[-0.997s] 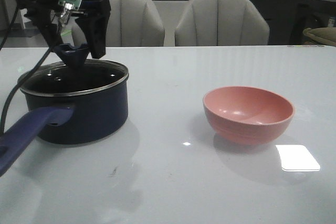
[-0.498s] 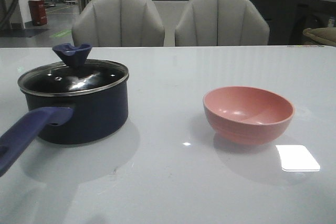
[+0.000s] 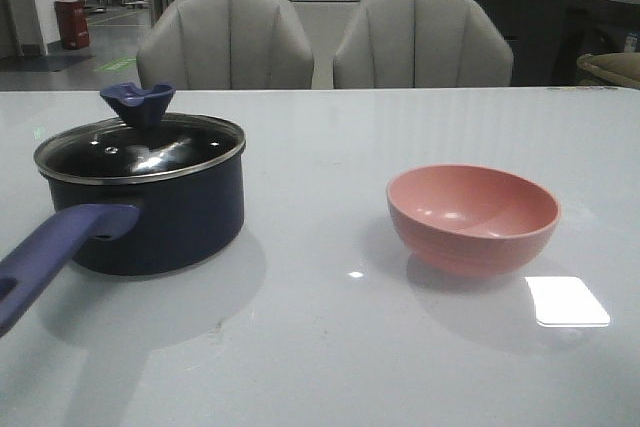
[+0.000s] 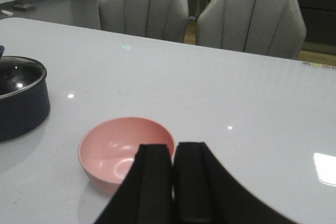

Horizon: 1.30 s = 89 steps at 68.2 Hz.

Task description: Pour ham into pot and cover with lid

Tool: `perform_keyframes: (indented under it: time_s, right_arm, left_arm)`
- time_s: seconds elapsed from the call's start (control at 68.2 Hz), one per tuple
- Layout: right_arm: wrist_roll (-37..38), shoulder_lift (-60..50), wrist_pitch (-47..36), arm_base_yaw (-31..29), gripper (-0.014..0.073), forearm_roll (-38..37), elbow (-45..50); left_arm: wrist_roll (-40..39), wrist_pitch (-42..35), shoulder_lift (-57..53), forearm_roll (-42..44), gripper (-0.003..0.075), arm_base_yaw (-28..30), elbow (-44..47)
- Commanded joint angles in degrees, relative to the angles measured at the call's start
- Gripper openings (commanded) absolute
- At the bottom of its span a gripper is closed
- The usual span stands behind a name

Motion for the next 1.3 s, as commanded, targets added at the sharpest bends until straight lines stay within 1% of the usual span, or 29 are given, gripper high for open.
perform_keyframes:
  time_s: [0.0,0.249,0.366,0.44,0.542,0.586,0.601,0.616,0.63,0.645,0.66,0.762,0.821,0.923,1.29]
  right_arm:
    - [-0.3,0.32,-5.01,-0.06,0.0158,0.33,-1.53]
    - [-0.3,0.32,-5.01,-0.06,0.0158,0.33,-1.53]
    - [-0.3,0.32,-5.01,-0.06,0.0158,0.33,-1.53]
    - [-0.3,0.32,-5.01,-0.06,0.0158,0.33,-1.53]
    - [-0.3,0.32,-5.01,-0.06,0.0158,0.33,-1.53]
    - [-0.3,0.32,-5.01,-0.06,0.0158,0.33,-1.53]
    - [-0.3,0.32,-5.01,-0.06,0.0158,0.33,-1.53]
    - [-0.3,0.32,-5.01,-0.06,0.0158,0.33,-1.53]
    - [-0.3,0.32,-5.01,-0.06,0.0158,0.33,-1.53]
    - [-0.3,0.32,-5.01,-0.06,0.0158,0.33,-1.53]
    - [-0.3,0.32,-5.01,-0.06,0.0158,0.33,-1.53]
    - [-0.3,0.32,-5.01,-0.06,0.0158,0.33,-1.53]
    - [-0.3,0.32,-5.01,-0.06,0.0158,0.33,-1.53]
    - [-0.3,0.32,-5.01,-0.06,0.0158,0.33,-1.53]
    - [-0.3,0.32,-5.01,-0.06,0.0158,0.33,-1.53]
  left_arm:
    - [0.05,-9.58,-9.32,-2.39,0.0605,-0.17,6.06]
    - [0.05,-17.14,-31.42,-3.06,0.0603,-0.17,23.24]
    - [0.05,-19.54,-41.0,-3.06,0.0603,-0.17,29.08]
    - [0.05,-20.43,-45.72,-3.06,0.0584,-0.17,31.63]
    - [0.05,-20.56,-49.92,-3.06,0.0488,-0.17,34.08]
    - [0.05,-20.79,-51.05,-3.06,0.0415,-0.17,34.63]
    - [0.05,-21.17,-51.17,-3.06,0.0379,-0.17,34.75]
    - [0.05,-21.17,-51.32,-3.06,0.0367,-0.17,34.75]
    - [0.05,-21.59,-51.64,-3.06,0.0329,-0.17,34.85]
    - [0.05,-21.86,-51.61,-3.06,0.0316,-0.17,34.85]
    - [0.05,-22.18,-51.81,-3.06,0.0277,-0.17,34.88]
    - [0.05,-23.34,-51.84,-3.06,0.0099,-0.17,34.88]
    - [0.05,-23.45,-51.84,-3.06,0.0125,-0.17,34.88]
    - [0.05,-23.58,-51.84,-3.06,0.0113,-0.17,35.11]
    - [0.05,-23.58,-51.84,-3.06,0.0113,-0.17,35.35]
